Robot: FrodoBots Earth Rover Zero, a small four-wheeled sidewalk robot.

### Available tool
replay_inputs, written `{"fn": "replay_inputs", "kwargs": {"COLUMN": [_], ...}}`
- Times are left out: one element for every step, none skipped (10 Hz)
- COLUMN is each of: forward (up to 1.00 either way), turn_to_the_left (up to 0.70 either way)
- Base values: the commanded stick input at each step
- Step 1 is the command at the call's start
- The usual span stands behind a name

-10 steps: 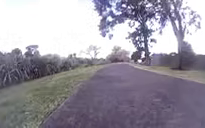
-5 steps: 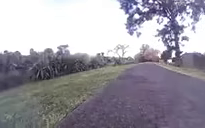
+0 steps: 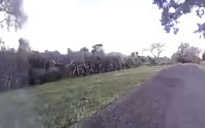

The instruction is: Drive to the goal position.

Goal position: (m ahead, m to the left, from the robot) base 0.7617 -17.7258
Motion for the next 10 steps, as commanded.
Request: {"fn": "replay_inputs", "kwargs": {"forward": [0.00,0.00,0.00,0.00,0.00,0.00,0.00,0.00,0.00,0.00], "turn_to_the_left": [0.04,0.04,0.04,0.04,0.04,0.04,0.04,0.04,0.04,0.04]}}
